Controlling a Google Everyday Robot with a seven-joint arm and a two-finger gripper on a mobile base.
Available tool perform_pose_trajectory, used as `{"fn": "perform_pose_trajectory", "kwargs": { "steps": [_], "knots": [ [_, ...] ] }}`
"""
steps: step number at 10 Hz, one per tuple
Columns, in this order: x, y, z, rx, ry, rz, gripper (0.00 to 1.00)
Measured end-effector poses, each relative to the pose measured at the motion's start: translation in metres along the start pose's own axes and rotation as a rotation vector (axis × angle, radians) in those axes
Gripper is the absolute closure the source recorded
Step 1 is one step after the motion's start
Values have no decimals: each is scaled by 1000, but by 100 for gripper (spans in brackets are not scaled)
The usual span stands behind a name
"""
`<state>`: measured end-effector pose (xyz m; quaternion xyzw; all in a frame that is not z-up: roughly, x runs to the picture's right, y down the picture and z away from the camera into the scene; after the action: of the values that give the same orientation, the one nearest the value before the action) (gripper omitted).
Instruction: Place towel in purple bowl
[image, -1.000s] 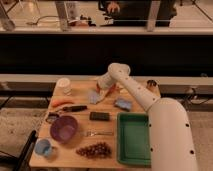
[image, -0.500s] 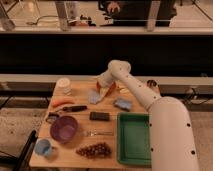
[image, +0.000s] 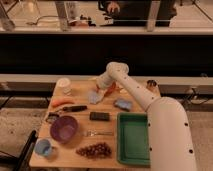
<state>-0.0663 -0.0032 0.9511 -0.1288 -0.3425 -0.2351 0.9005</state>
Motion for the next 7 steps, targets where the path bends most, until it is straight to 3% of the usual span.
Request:
{"fn": "perform_pose_trajectory", "kwargs": {
  "steps": [7],
  "knots": [
    [-7, 7, 14, -14, -7, -68, 20]
  ]
}}
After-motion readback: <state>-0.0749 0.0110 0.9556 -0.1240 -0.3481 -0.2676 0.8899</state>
